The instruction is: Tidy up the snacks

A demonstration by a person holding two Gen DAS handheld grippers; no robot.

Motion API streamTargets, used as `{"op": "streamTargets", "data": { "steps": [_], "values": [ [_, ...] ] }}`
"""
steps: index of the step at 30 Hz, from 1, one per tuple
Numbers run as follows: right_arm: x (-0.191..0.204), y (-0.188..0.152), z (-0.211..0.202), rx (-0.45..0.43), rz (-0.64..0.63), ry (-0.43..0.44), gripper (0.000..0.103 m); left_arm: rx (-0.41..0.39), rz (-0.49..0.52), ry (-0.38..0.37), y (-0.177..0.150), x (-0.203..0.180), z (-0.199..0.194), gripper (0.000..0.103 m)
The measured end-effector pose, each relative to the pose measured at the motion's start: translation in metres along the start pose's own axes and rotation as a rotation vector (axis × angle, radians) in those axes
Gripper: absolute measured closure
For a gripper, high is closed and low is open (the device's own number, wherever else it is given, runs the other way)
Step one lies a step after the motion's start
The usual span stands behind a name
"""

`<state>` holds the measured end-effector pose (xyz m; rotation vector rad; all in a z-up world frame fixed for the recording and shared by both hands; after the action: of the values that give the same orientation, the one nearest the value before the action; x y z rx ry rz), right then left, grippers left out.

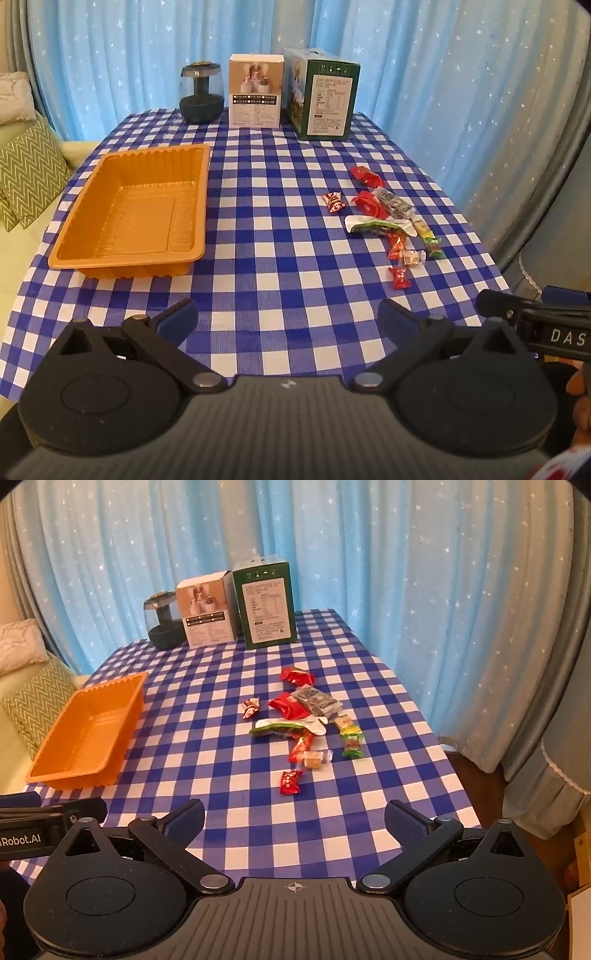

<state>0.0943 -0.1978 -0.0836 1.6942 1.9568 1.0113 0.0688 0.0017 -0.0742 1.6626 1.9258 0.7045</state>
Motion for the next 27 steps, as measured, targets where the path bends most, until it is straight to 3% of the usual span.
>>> {"op": "streamTargets", "data": {
  "steps": [5,27],
  "values": [
    [0.0004,-0.0007,-0.0006,0.000,0.003,0.001,0.000,-0.003,-0.016,-0.039,0.0031,0.0014,-0.0007,0.000],
    [0.0002,-0.0024,-0.0004,0.000,0.003,0.000,0.000,-0.021,-0.003,-0.023,0.0024,-0.0054,-0.0062,0.000]
  ]
}}
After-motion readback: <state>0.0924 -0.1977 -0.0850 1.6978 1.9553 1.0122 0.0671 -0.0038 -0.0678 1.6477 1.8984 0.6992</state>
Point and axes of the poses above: each gripper's, at about its wrist camera, not at the fingertips, and z roughly the way its jaws point, x to its left, y to its top, the point moved 10 cm from there along z, roughly the way its jaws point, and after that the axes turned 3 degrees about y, right-handed, at the moved point
